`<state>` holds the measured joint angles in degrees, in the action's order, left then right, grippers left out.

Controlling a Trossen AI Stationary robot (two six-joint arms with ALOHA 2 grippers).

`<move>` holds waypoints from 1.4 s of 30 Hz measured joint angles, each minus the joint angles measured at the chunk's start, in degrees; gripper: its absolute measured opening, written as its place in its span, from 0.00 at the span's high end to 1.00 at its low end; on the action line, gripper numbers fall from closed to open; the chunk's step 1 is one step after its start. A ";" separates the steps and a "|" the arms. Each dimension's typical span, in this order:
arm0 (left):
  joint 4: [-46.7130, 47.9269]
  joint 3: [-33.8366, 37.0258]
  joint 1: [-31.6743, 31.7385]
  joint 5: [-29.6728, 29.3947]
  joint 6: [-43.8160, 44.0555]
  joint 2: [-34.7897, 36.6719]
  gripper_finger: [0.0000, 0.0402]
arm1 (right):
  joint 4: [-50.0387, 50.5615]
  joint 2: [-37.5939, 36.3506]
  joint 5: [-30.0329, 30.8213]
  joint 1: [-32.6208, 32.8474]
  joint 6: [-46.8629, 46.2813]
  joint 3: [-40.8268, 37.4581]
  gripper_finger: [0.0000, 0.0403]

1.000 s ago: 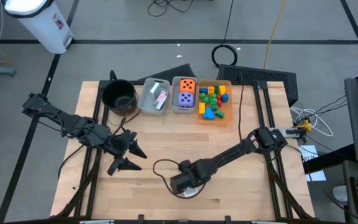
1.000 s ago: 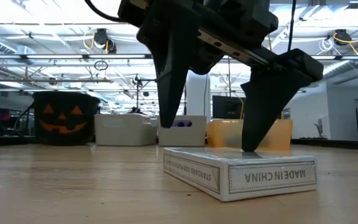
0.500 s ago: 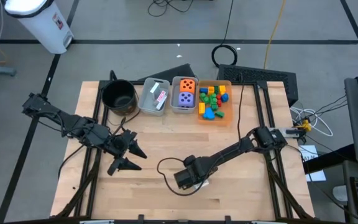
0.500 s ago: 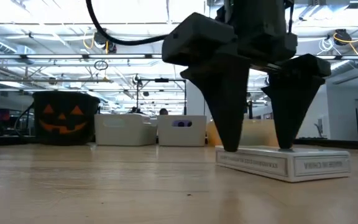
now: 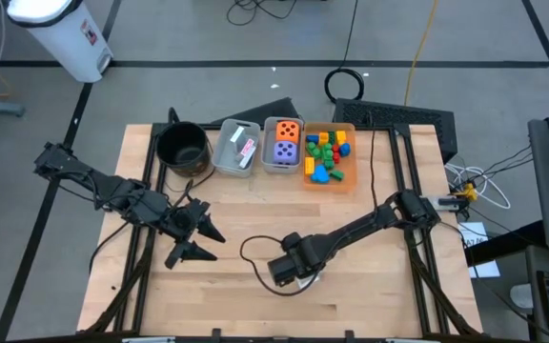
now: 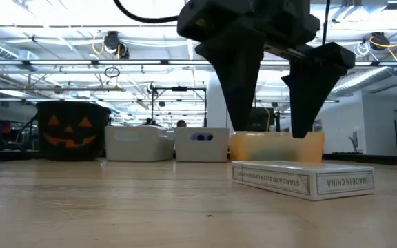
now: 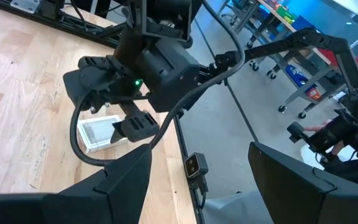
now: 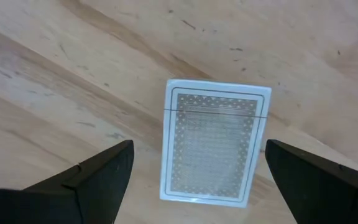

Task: Pick & Place Toys
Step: Put the brown deck of cards into the left gray bin

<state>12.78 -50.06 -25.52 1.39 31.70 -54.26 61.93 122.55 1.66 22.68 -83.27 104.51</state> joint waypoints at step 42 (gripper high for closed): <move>0.61 0.00 0.00 -0.03 -0.13 0.01 0.31 | -6.70 0.11 -1.95 -0.34 -2.58 -6.35 0.11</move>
<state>13.39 -50.06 -25.52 1.36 31.57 -54.25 55.23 122.66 -0.29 22.33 -85.85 98.16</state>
